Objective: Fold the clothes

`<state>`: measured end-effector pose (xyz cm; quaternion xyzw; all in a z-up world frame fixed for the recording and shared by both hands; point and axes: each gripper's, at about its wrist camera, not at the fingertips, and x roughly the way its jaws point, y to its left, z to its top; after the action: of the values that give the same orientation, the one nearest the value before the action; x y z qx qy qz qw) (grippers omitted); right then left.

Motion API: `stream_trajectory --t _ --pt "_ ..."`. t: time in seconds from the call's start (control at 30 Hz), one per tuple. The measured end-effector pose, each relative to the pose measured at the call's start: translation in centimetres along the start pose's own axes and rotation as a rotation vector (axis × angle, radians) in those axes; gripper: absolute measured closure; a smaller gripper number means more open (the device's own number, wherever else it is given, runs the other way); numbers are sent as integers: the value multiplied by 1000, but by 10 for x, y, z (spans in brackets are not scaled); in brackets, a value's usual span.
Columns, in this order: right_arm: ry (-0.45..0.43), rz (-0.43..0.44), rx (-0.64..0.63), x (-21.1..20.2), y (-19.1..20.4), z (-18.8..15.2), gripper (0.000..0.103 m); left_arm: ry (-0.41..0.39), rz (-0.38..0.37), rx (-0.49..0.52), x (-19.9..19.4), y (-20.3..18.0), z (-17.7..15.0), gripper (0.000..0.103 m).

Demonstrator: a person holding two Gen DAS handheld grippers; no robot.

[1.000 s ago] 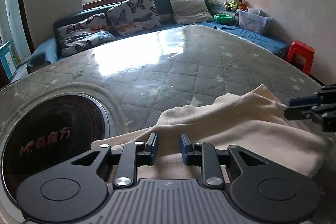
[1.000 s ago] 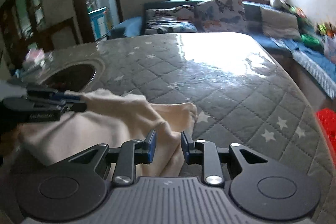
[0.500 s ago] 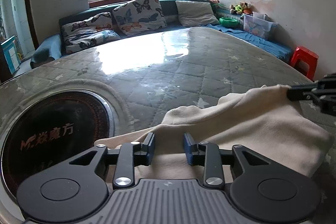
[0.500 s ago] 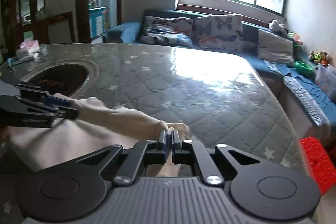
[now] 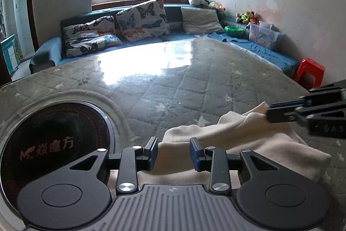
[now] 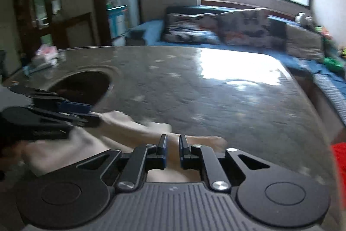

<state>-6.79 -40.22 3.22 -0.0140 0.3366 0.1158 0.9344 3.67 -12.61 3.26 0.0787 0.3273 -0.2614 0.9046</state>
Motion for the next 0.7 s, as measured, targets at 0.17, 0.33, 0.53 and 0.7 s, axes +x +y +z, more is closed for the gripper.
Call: stream_trajectory --t 0.17,0.33,0.53,0.7 --pt "43 7 -17 36 13 5 94 23 9 -24 13 5 0 67" --pt "45 -1 -6 45 15 6 94 19 -1 -48 11 10 0 67" --pt "8 14 -22 7 18 0 93 -15 -1 -59 -18 9 -9 68" --pt "-3 54 -81 -23 38 -14 88 -51 -10 -19 -53 -4 -26 68"
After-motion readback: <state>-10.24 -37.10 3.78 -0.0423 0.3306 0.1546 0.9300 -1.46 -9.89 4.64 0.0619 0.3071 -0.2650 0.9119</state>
